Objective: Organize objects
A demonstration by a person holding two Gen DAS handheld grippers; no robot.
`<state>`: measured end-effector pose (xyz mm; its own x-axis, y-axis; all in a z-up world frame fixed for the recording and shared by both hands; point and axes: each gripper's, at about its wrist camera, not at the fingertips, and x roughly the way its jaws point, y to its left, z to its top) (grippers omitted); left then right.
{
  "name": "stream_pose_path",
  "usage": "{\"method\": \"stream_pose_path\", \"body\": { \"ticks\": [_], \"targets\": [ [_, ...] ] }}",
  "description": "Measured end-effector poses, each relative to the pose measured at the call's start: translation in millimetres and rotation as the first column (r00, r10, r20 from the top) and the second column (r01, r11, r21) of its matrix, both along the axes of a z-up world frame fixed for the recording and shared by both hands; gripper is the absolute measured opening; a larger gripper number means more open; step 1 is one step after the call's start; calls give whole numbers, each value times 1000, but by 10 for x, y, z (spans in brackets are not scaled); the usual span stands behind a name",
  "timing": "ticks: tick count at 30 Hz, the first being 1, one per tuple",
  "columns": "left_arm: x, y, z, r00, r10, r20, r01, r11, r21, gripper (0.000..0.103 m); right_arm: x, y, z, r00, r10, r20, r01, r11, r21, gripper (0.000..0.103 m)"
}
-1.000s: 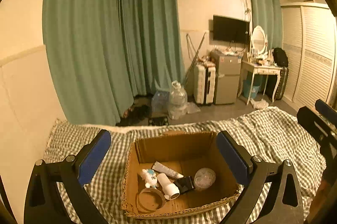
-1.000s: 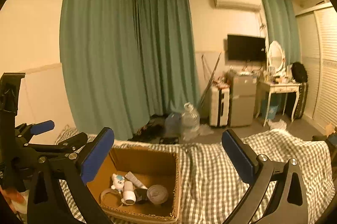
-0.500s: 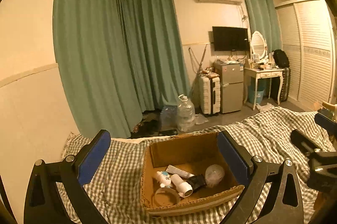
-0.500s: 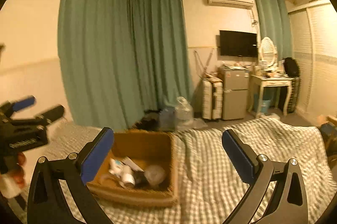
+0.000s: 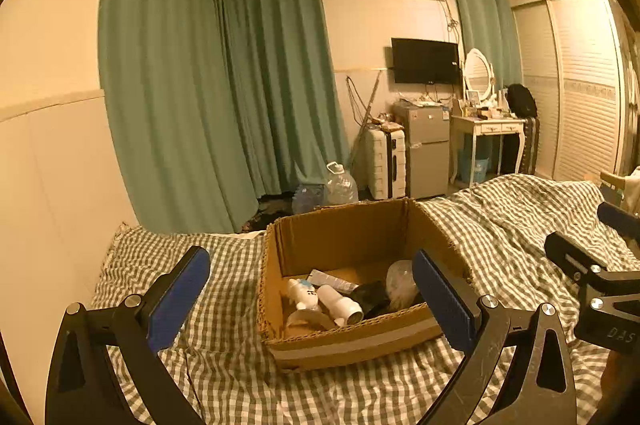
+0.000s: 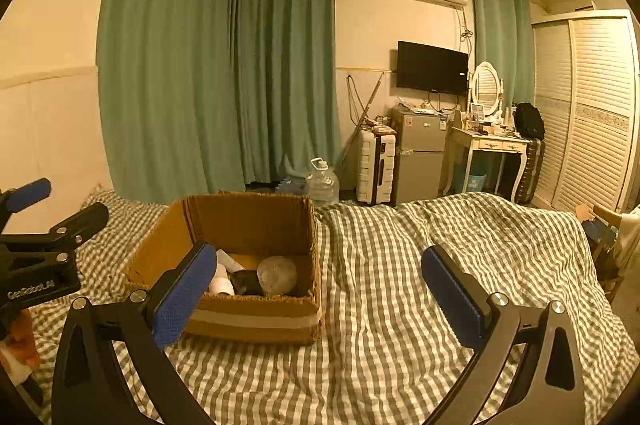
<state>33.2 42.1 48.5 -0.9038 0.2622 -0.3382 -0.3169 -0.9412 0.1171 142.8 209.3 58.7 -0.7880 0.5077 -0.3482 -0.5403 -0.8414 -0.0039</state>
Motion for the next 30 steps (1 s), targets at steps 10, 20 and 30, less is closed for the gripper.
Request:
{"method": "stream_pose_path", "body": {
  "ticks": [10, 20, 30],
  "targets": [
    [-201, -272, -418, 990, 104, 99, -107, 994, 22, 103, -324, -132, -294, 997, 29, 67, -28, 999, -24, 103],
    [-223, -330, -472, 984, 109, 140, -115, 993, 35, 103, -371, -85, -334, 996, 26, 83, -22, 999, -50, 103],
    [-192, -276, -445, 986, 101, 130, -105, 994, 27, 103, -378, -123, -345, 995, 28, 91, -25, 999, -39, 103]
  ]
}}
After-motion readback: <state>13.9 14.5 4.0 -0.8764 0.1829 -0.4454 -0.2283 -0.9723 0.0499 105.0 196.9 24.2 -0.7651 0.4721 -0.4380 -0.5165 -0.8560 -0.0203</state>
